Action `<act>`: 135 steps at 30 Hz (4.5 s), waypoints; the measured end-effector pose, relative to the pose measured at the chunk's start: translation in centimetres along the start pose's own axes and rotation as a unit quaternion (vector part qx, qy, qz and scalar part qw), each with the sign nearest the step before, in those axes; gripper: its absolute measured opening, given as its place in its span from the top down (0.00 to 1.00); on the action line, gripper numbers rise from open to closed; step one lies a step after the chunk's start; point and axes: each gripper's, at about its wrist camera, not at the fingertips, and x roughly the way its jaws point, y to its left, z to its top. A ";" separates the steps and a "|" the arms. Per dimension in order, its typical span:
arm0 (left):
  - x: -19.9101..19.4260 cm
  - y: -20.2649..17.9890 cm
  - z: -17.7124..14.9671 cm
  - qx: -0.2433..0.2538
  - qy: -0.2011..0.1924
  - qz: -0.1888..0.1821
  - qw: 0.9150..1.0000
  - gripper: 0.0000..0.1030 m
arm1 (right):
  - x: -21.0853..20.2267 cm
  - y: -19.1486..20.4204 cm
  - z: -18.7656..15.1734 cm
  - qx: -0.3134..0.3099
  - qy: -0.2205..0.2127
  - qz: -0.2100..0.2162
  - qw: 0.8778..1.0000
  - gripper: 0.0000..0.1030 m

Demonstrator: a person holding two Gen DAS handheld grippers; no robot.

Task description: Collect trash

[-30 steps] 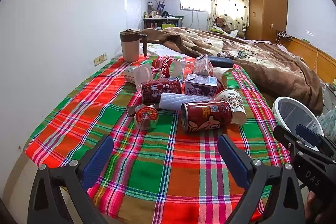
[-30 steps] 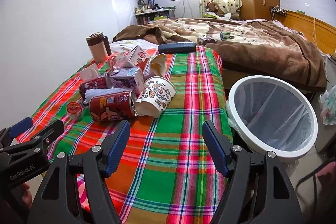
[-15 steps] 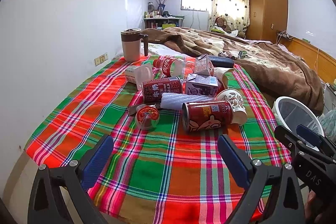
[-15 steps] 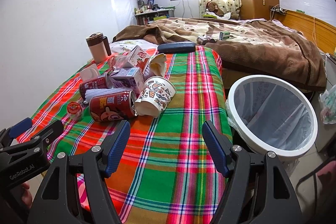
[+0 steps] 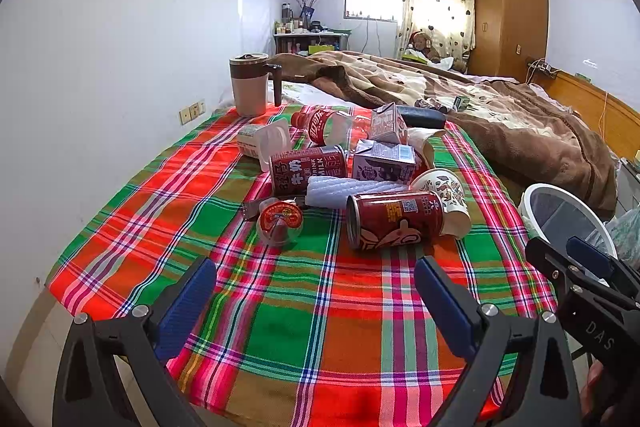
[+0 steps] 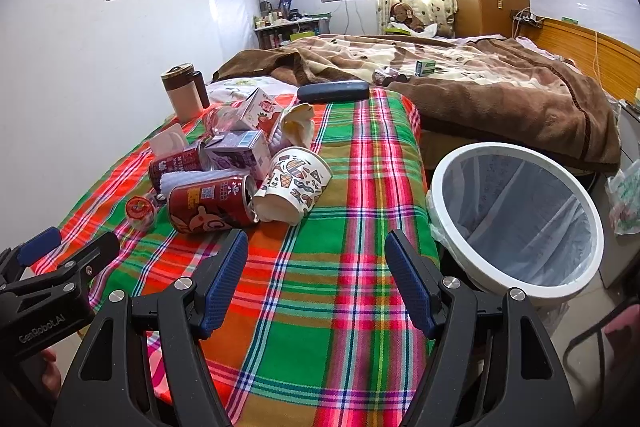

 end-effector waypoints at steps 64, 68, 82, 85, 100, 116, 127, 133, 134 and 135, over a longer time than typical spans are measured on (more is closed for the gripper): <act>10.8 0.0 6.3 0.087 0.066 -0.157 0.981 0.03 | 10.6 0.0 4.8 0.012 0.120 0.015 0.993 0.62; 12.8 -1.5 6.3 0.107 0.099 -0.189 0.971 0.03 | 9.5 -1.3 4.3 0.023 0.115 0.015 0.993 0.62; 10.2 -4.3 3.0 0.145 0.139 -0.265 0.943 0.04 | 7.6 -4.2 3.7 0.038 0.104 0.007 0.994 0.62; 9.8 -4.4 3.6 0.143 0.118 -0.257 0.949 0.04 | 7.6 -4.6 3.6 0.041 0.105 0.007 0.994 0.62; 14.1 -5.6 3.7 0.109 0.154 -0.241 0.952 0.39 | 6.3 -4.7 3.1 0.039 0.092 0.005 0.995 0.62; 10.3 -5.8 4.1 0.085 0.117 -0.219 0.965 0.47 | 5.0 -5.8 3.4 0.054 0.072 0.005 0.996 0.62; 6.9 -8.4 6.7 0.087 0.076 -0.211 0.971 0.47 | 3.7 -7.9 5.1 0.067 0.039 0.012 0.997 0.62; 5.9 -11.8 7.6 0.101 0.062 -0.221 0.968 0.47 | 2.7 -10.4 5.6 0.081 0.023 -0.002 0.996 0.62; 5.9 -12.5 7.6 0.105 0.062 -0.227 0.966 0.47 | 2.6 -10.9 5.7 0.084 0.021 -0.007 0.996 0.62; 5.9 -13.5 7.6 0.109 0.064 -0.234 0.964 0.47 | 2.5 -11.4 5.7 0.088 0.019 -0.012 0.996 0.62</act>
